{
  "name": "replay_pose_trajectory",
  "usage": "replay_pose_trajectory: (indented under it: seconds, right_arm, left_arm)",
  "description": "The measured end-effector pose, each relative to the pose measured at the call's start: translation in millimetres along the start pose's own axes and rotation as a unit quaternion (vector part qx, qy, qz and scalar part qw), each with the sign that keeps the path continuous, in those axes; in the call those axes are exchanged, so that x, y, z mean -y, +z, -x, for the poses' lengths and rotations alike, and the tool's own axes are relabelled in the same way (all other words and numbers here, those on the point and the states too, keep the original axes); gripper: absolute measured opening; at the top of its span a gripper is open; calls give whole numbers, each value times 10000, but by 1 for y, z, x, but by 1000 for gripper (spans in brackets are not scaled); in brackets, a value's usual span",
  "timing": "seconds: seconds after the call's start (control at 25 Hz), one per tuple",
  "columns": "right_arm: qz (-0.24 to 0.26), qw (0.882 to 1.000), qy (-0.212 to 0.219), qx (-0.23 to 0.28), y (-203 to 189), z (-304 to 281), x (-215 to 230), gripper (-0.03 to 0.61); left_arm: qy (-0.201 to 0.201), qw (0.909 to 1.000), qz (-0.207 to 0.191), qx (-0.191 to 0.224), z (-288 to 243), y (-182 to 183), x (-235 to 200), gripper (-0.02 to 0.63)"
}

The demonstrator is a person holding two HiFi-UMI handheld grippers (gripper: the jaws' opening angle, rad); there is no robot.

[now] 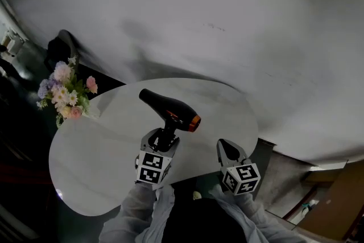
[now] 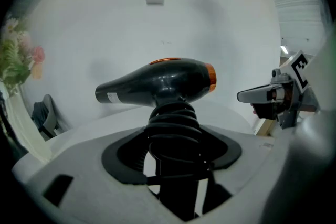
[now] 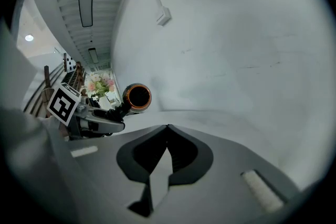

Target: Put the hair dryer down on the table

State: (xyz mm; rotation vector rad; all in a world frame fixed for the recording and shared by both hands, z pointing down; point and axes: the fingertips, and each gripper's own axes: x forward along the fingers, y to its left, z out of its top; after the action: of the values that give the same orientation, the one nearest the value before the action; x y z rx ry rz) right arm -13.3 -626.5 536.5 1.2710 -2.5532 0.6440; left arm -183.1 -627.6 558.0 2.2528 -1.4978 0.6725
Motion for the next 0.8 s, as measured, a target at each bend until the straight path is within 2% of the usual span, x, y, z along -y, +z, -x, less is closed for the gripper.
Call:
replay_pose_trajectory:
  seconds: [0.28,0.8]
  right_arm:
    - [-32,9996,-150,-227,10,-36,24,9]
    - [-47,9970,-268,-722,-1,-73,43,9]
  left_arm:
    - [-131,9997,148,-157,-63,12,-24,295]
    - [6,9978,153,-643,-142,-18,-54,295]
